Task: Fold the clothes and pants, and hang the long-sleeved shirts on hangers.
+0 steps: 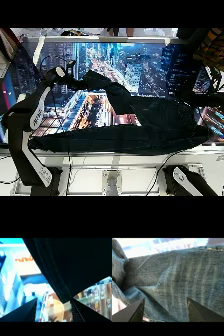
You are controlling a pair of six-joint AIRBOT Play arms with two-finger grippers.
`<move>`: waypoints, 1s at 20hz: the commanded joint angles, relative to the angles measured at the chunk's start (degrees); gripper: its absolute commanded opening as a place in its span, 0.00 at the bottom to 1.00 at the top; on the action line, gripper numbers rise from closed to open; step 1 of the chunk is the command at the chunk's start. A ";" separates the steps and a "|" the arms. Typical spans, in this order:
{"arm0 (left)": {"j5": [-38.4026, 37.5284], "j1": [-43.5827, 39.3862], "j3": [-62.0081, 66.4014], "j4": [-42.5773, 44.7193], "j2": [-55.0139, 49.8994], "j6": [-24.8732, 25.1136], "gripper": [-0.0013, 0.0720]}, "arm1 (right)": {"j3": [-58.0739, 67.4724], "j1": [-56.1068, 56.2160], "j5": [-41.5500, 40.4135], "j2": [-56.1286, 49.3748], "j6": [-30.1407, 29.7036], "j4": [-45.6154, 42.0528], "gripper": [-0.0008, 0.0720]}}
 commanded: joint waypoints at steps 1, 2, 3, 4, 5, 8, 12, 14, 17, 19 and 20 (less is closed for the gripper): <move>-2.25 0.24 0.37 -3.58 -2.38 -0.59 0.66 | 0.07 0.22 -0.09 -0.48 0.15 0.04 0.75; -2.21 0.24 0.37 -4.90 -2.95 0.13 0.66 | 0.07 0.22 0.07 -0.48 0.13 -0.02 0.75; -1.84 0.22 0.37 -6.32 -3.26 0.94 0.66 | 0.07 0.22 0.09 -0.48 0.13 -0.09 0.75; -1.07 0.13 0.39 -7.85 -3.41 2.03 0.66 | 0.07 0.22 0.07 -0.48 0.13 -0.09 0.75; -0.07 0.00 0.39 -8.52 -3.41 2.05 0.66 | 0.07 0.22 0.07 -0.48 0.13 -0.09 0.75; 1.44 -0.48 0.39 -9.97 -3.67 2.16 0.66 | 0.07 0.22 0.07 -0.48 0.13 -0.07 0.75; 1.46 -1.57 0.39 -10.14 -4.70 2.91 0.20 | 0.07 0.22 0.09 -0.48 0.15 -0.04 0.75; 1.81 -1.55 0.48 -10.16 -4.63 3.39 0.06 | 0.07 0.22 0.07 -0.48 0.15 -0.07 0.75; -2.36 0.92 2.03 -9.42 -2.67 3.23 0.05 | 0.07 0.22 0.07 -0.48 0.15 -0.07 0.75; -6.08 4.26 2.84 -7.65 1.22 3.19 0.05 | 0.07 0.22 0.07 -0.48 0.15 -0.07 0.75; -8.33 6.88 2.97 -6.32 4.39 2.51 0.05 | 0.07 0.22 0.07 -0.48 0.15 -0.07 0.75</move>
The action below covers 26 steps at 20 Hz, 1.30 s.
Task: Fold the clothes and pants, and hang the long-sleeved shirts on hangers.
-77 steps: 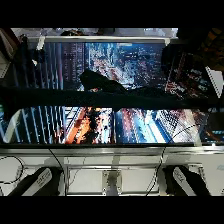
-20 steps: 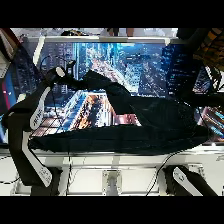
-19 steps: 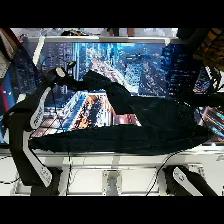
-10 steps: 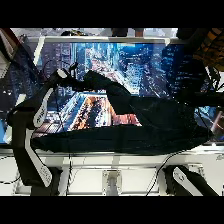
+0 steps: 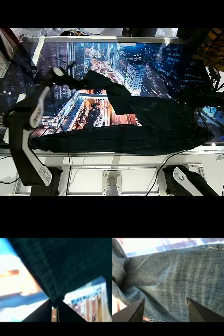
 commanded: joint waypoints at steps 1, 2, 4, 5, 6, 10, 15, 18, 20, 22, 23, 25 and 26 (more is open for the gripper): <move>-7.04 6.69 0.85 3.32 7.76 -1.40 0.05 | 0.07 0.04 -0.02 -0.02 0.00 0.02 0.75; -8.98 9.51 0.85 5.01 10.97 -1.60 0.05 | 0.07 0.04 -0.02 -0.02 0.00 0.02 0.75; -13.38 15.41 0.85 8.00 17.75 -1.57 0.05 | 0.07 0.04 0.02 -0.02 0.00 0.02 0.75; -15.69 18.38 0.83 8.55 21.00 -1.51 0.05 | 0.07 0.04 0.09 -0.02 0.00 0.02 0.75; -17.90 21.20 0.83 8.70 24.04 -1.49 0.05 | 0.07 0.04 0.24 -0.02 0.00 0.02 0.75; -25.33 28.70 0.83 14.97 32.02 -1.07 0.05 | 0.07 0.04 0.68 -0.02 0.00 -1.31 0.75; -30.42 32.46 0.59 22.51 33.20 -3.04 0.05 | 0.07 0.02 -1.03 -0.09 -0.02 -9.84 0.75; -30.32 31.95 0.57 22.53 31.78 -3.06 0.05 | 0.07 0.04 -8.28 -2.27 -0.04 -12.92 0.75; -30.34 31.87 0.55 22.53 30.53 -3.06 0.05 | 0.20 0.04 -11.23 -7.39 -0.04 -13.07 0.75; -30.36 31.87 0.55 22.56 29.29 -3.04 0.05 | 1.38 0.02 -12.59 -14.64 1.03 -13.77 0.74; -30.40 31.87 0.52 22.56 28.74 -3.04 0.06 | 2.58 0.04 -12.87 -18.64 1.27 -13.81 0.67; -30.56 31.87 0.50 22.80 27.69 -3.04 0.05 | 5.49 0.02 -12.90 -25.79 2.78 -13.88 0.67; -30.58 31.87 0.48 23.45 27.34 -3.02 0.06 | 6.86 0.04 -12.48 -28.61 3.32 -13.99 0.67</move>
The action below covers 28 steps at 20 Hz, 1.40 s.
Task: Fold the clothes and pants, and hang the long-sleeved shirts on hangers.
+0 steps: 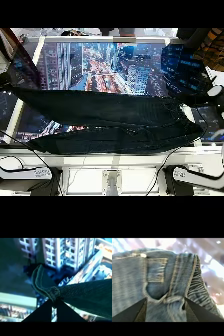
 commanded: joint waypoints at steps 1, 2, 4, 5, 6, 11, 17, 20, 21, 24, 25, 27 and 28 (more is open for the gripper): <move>-0.39 0.07 -0.02 1.29 -1.55 -0.02 0.06 | 4.35 0.02 -0.46 -10.86 2.99 -1.46 0.67; -0.39 0.07 -0.02 1.64 -1.79 -0.02 0.06 | 5.35 0.02 -0.39 -12.52 4.26 -2.40 0.67; -0.37 0.09 -0.04 2.84 -2.14 0.00 0.06 | 6.29 0.02 -1.31 -13.97 5.35 -3.54 0.66; -0.37 0.07 -0.04 3.06 -2.29 0.00 0.06 | 6.38 0.02 -1.70 -14.19 5.62 -3.96 0.62; -0.39 0.07 -0.04 3.34 -2.58 -0.02 0.06 | 6.43 0.02 -2.12 -14.27 6.12 -4.90 0.62; -0.39 0.07 -0.11 3.39 -3.87 -0.02 0.06 | 6.45 0.46 -5.95 -15.65 8.98 -6.56 0.57; 1.44 0.07 -0.15 -2.36 -5.46 3.61 0.06 | 9.62 5.22 -10.05 -18.36 9.77 -4.28 0.06; 11.67 0.07 -0.15 -4.63 -5.49 -0.59 0.05 | 17.55 5.07 -12.94 -18.60 15.69 -5.73 0.06; 16.02 -0.11 -0.15 -4.68 -5.57 -3.13 0.05 | 20.00 4.85 -14.69 -18.60 18.88 -7.43 0.06; 23.82 -0.57 -0.15 -4.68 -7.41 -8.37 0.05 | 23.69 4.20 -21.24 -19.43 25.59 -8.31 0.06; 24.44 -0.59 -0.15 -4.90 -9.01 -10.23 0.05 | 24.30 4.20 -22.08 -20.48 26.53 -8.13 0.06; 24.39 -0.79 -0.15 -5.81 -13.20 -11.85 0.05 | 24.81 4.22 -22.47 -23.15 26.60 -7.45 0.06; 24.74 -1.05 -0.15 -7.21 -15.43 -11.85 0.06 | 24.83 4.22 -22.75 -24.46 26.62 -7.30 0.06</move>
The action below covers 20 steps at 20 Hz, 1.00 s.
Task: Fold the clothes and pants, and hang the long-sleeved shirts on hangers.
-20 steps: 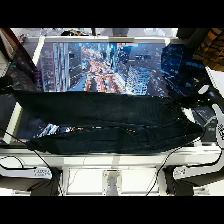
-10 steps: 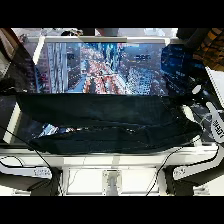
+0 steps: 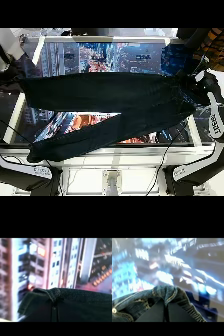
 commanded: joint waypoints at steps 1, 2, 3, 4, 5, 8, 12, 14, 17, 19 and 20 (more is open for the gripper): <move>4.48 -0.55 -0.02 -4.09 -6.78 -3.19 0.06 | 1.70 -0.09 -2.97 -4.15 2.67 0.26 0.07; 5.95 -0.87 0.00 -6.36 -8.76 -3.19 0.06 | 2.25 -0.09 -2.91 -5.44 2.67 0.42 0.07; 8.11 -1.01 0.00 -8.76 -10.58 -3.19 0.06 | 3.15 -0.09 -2.80 -6.51 2.67 0.57 0.07; 10.43 -1.31 0.00 -10.93 -11.87 -3.15 0.06 | 4.15 -0.09 -2.64 -7.34 2.64 0.81 0.07; 12.98 -1.79 0.00 -12.81 -12.85 -2.71 0.11 | 5.42 -0.09 -2.19 -7.93 2.60 0.81 0.07; 17.81 -3.19 0.26 -14.16 -12.94 -0.09 0.53 | 12.26 -0.52 5.86 -8.70 -1.22 0.68 0.44; 13.92 -2.89 2.97 -14.21 -10.45 2.14 0.60 | 26.51 -2.19 24.63 -8.66 -5.31 -2.32 0.49; 10.01 -1.88 2.97 -14.16 -6.84 8.00 0.60 | 32.81 -2.75 34.29 -8.48 -9.86 -2.38 0.46; 0.37 1.11 2.93 -9.97 -0.61 10.97 0.54 | 31.91 -2.78 43.52 -3.89 -17.07 -6.14 0.39; -7.74 3.78 2.71 -5.49 3.26 12.48 0.54 | 26.49 -3.61 46.21 1.29 -18.73 -8.48 0.39; -12.09 5.40 2.49 -4.92 5.03 13.88 0.54 | 23.23 -4.33 46.16 4.11 -18.73 -8.46 0.39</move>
